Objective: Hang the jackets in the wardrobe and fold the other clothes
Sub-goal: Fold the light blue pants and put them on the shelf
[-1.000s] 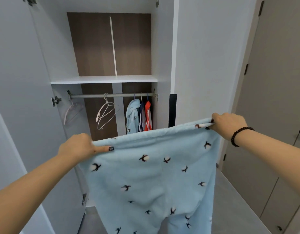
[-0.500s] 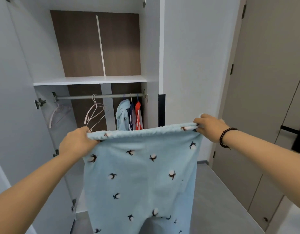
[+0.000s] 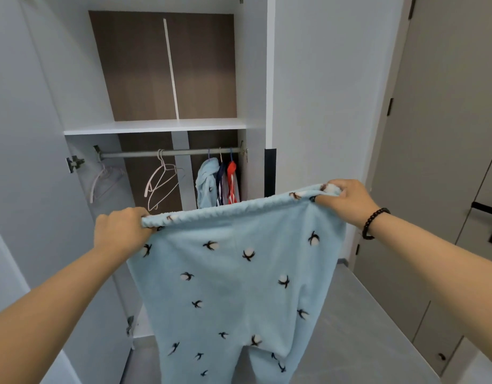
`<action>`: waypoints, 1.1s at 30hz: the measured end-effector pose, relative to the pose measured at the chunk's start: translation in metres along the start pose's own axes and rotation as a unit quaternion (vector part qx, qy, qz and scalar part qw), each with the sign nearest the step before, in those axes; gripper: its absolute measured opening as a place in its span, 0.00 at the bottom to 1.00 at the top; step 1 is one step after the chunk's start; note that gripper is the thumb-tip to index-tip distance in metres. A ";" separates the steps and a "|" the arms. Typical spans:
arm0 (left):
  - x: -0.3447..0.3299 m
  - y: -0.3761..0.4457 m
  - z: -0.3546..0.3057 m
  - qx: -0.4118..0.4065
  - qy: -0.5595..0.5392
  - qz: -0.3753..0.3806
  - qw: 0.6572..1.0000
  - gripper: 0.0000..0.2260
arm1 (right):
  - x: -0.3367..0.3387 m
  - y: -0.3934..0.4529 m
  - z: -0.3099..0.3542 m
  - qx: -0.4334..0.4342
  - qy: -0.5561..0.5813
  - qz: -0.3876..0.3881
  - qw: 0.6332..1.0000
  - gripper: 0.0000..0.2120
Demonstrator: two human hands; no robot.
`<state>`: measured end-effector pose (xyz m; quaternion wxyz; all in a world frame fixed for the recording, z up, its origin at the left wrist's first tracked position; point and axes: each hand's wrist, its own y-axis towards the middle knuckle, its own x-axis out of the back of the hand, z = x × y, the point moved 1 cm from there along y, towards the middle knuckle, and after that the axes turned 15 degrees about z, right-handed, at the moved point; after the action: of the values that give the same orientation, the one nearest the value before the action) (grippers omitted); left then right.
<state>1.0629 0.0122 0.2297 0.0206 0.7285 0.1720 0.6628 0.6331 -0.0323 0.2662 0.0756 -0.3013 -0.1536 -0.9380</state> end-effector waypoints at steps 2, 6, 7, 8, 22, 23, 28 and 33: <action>-0.005 -0.005 0.009 0.005 0.088 0.013 0.996 0.12 | 0.001 -0.002 0.000 -0.017 0.006 -0.012 1.000 0.14; -0.022 -0.018 0.009 -0.002 0.147 0.048 0.988 0.13 | -0.014 0.005 0.004 -0.022 -0.020 -0.029 0.999 0.16; -0.023 -0.019 0.008 0.005 0.099 0.068 0.993 0.15 | -0.019 0.009 0.007 -0.013 -0.038 -0.035 0.999 0.15; -0.022 -0.020 0.008 0.018 0.008 0.099 0.995 0.16 | -0.024 0.012 0.010 0.003 -0.073 -0.044 0.996 0.15; -0.044 -0.043 0.011 0.071 -0.655 0.273 0.701 0.21 | -0.058 0.028 -0.004 0.021 -0.123 -0.043 0.991 0.07; -0.047 -0.044 0.005 0.085 -0.624 0.271 0.728 0.21 | -0.066 0.030 -0.008 -0.024 -0.088 -0.039 0.995 0.04; -0.066 -0.048 -0.028 0.147 -0.658 0.169 0.719 0.13 | -0.118 0.033 -0.025 -0.219 0.182 -0.046 0.957 0.08; -0.059 -0.050 -0.031 0.126 -0.677 0.099 0.718 0.08 | -0.152 0.031 0.006 -0.206 0.269 0.022 0.941 0.11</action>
<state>1.0176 0.0362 0.1636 -0.0262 0.9917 0.1207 -0.0369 0.7664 -0.0514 0.1892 0.0713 -0.0499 0.0758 -0.9933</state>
